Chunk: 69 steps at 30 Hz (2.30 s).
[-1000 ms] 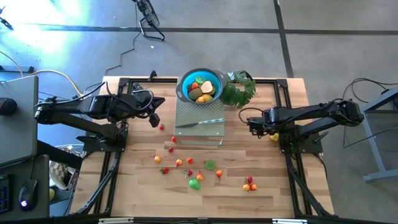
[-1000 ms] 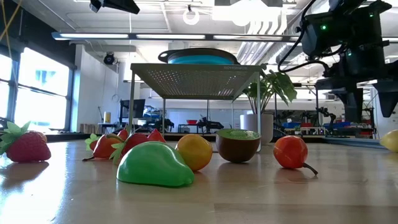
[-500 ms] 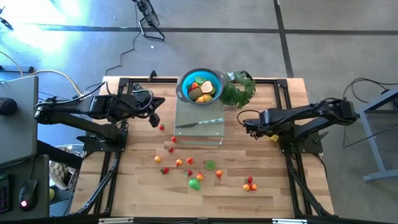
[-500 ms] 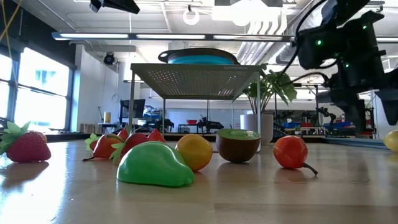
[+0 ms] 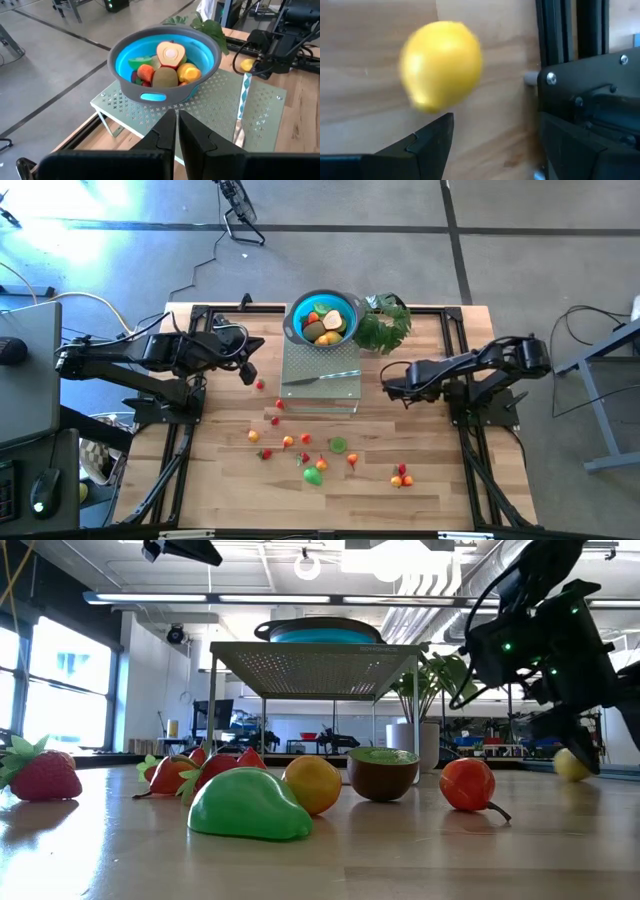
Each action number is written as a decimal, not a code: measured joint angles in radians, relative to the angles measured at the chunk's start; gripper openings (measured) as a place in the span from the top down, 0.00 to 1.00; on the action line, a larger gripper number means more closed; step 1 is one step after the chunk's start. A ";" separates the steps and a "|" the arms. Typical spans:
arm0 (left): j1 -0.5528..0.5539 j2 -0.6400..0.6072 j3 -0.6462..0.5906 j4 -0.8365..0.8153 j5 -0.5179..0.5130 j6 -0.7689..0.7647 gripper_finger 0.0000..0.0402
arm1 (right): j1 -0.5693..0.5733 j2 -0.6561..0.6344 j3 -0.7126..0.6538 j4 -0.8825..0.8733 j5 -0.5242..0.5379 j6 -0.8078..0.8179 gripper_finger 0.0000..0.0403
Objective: Pick & Place Fruit
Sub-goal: Put the yellow lemon in the blue bowl on the shelf
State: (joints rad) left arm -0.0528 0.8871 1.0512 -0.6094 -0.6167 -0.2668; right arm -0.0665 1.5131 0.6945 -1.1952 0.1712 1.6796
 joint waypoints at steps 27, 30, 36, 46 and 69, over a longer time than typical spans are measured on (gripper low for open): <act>0.000 0.000 0.000 -0.037 0.000 0.000 0.97 | -0.130 0.000 0.000 0.412 0.324 -0.043 0.31; 0.000 0.000 0.000 -0.037 0.000 0.000 0.97 | -0.171 0.000 0.000 0.486 0.336 -0.108 0.31; 0.000 0.000 0.000 -0.037 -0.001 -0.001 0.97 | -0.211 -0.005 0.000 0.494 0.305 -0.178 0.31; 0.000 0.000 0.000 -0.037 -0.003 -0.001 0.97 | -0.136 -0.167 0.000 0.462 0.249 -0.245 0.31; 0.000 0.000 0.000 -0.036 -0.005 -0.001 0.97 | -0.200 -0.664 0.000 0.796 0.522 -0.373 0.31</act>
State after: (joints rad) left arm -0.0527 0.8871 1.0515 -0.6458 -0.6212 -0.2680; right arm -0.2664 0.8494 0.6945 -0.3994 0.6932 1.3065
